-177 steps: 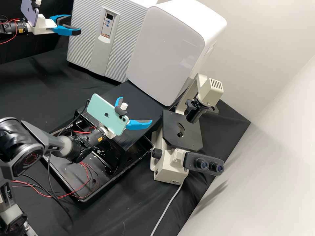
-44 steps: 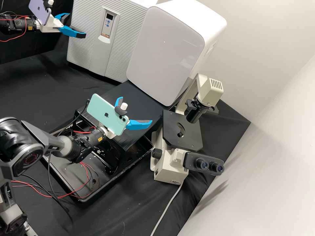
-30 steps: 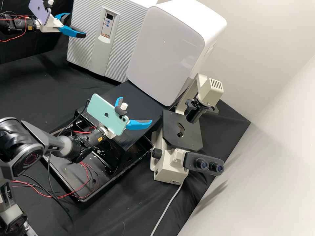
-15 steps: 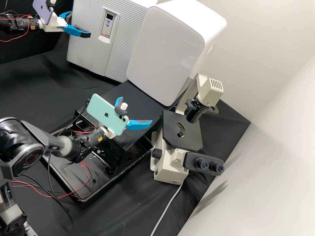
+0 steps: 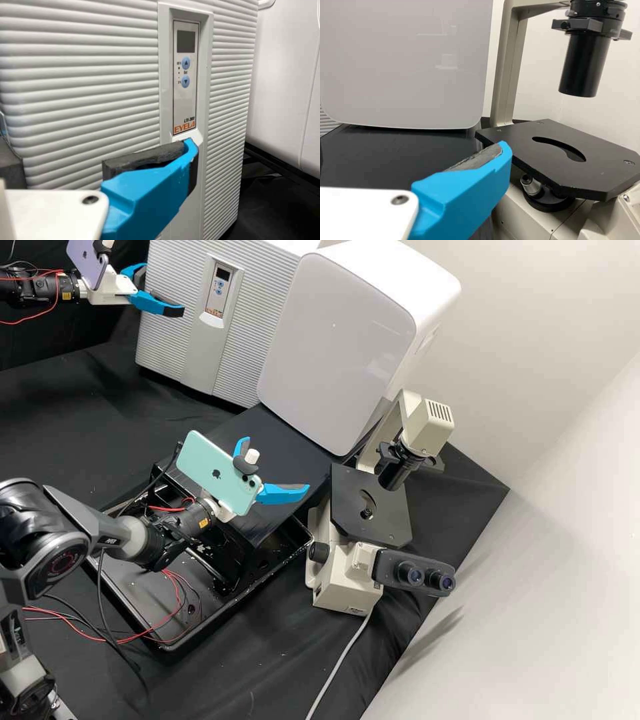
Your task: Open the incubator door
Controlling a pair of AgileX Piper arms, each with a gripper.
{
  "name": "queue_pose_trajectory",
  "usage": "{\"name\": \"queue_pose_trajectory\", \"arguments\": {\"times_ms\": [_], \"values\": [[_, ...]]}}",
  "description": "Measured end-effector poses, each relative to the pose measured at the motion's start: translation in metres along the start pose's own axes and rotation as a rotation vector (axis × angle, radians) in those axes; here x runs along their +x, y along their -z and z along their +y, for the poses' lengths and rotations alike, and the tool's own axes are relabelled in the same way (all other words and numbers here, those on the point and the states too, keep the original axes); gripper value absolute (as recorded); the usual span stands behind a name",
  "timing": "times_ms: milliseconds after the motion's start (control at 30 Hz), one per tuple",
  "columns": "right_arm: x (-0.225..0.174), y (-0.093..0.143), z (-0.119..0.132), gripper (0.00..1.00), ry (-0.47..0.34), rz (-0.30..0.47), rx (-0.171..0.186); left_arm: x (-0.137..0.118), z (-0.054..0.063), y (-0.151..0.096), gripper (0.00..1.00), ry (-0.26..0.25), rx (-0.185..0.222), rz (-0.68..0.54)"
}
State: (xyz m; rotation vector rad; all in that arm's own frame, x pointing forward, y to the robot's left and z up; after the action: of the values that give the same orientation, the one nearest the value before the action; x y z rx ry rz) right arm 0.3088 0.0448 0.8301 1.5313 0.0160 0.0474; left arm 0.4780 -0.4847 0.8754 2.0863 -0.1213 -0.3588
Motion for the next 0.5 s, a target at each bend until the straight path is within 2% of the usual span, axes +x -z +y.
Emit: {"name": "queue_pose_trajectory", "arguments": {"times_ms": [100, 133, 500], "values": [[0.0, 0.0, 0.0, 1.0, 0.0, 0.0, 0.0, -0.0003, -0.0012, 0.0002, 1.0, 0.003, -0.018, 0.001], [0.0, 0.0, 0.0, 1.0, 0.0, 0.0, 0.0, -0.0005, -0.0019, 0.0002, 0.0, 0.005, -0.019, 0.001], [0.0, 0.0, 0.0, 1.0, 0.0, 0.0, 0.0, -0.0017, -0.0049, -0.0006, 0.0, 0.004, -0.027, -0.011]]}}
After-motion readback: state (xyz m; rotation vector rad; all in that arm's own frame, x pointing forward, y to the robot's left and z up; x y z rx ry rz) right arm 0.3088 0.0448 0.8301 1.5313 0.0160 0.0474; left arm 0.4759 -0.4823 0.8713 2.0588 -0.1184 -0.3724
